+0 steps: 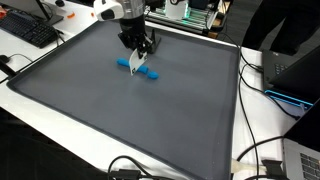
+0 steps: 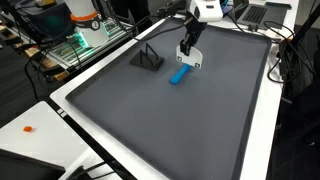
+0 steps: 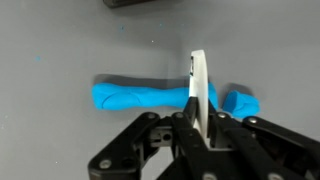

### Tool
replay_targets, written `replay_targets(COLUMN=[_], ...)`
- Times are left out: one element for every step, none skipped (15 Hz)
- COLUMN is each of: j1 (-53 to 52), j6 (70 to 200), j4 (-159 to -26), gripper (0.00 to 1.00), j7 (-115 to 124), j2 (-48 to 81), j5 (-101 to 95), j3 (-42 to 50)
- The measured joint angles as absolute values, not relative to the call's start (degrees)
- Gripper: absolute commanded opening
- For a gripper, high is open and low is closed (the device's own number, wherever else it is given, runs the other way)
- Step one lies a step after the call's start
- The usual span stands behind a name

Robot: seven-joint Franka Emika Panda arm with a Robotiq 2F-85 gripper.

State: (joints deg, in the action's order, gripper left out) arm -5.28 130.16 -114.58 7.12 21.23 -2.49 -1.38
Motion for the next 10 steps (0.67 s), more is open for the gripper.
replay_targets(j1=[-5.3, -5.3, -5.3, -5.3, -5.3, -5.3, -5.3, -5.3, -5.3, -5.3], j6=[130.3, 130.4, 130.5, 130.5, 130.5, 130.5, 130.5, 130.5, 130.5, 130.5], j4=[-114.6, -114.6, -114.6, -114.6, -114.5, -114.5, -114.4, -114.4, -114.4, -114.3], gripper=[0.02, 0.02, 0.02, 0.02, 0.02, 0.02, 0.02, 0.02, 0.02, 0.02], j7=[7.0, 6.9, 6.8, 6.7, 6.6, 6.6, 6.6, 6.6, 6.6, 6.6], j2=[21.4, 21.4, 21.5, 21.6, 21.7, 21.9, 22.1, 22.2, 22.4, 22.5], j5=[-2.5, -2.5, -2.5, -2.5, -2.5, -2.5, -2.5, -2.5, -2.5, -2.5], j3=[-1.4, -1.4, -1.4, -1.4, -1.4, -1.4, -1.4, -1.4, -1.4, -1.4])
